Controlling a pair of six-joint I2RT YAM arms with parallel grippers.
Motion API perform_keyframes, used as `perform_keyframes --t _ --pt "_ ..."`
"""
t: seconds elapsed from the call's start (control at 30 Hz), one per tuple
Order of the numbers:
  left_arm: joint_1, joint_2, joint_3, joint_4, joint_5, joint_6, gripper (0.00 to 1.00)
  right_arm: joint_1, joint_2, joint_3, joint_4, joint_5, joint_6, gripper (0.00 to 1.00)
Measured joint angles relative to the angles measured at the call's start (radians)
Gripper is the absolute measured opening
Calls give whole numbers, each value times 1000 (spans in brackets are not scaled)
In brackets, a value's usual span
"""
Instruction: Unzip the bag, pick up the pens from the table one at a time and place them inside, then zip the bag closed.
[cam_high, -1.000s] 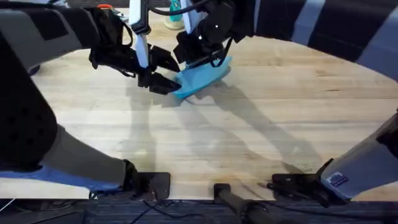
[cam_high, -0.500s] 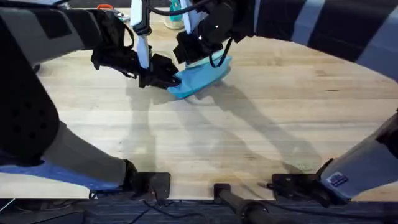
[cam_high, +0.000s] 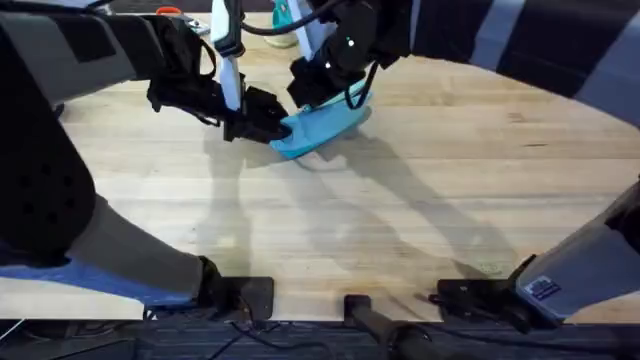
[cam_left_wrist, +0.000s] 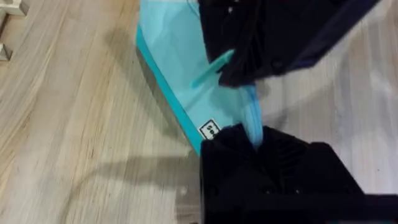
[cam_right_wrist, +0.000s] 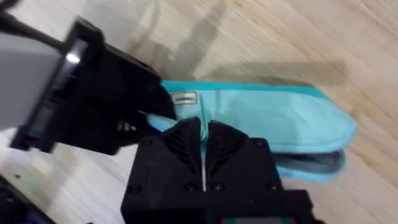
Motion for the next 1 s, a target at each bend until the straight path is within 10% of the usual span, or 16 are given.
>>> perform_keyframes --t 1.0 --pt "-13 0 0 7 21 0 43 -259 0 2 -71 206 -93 32"
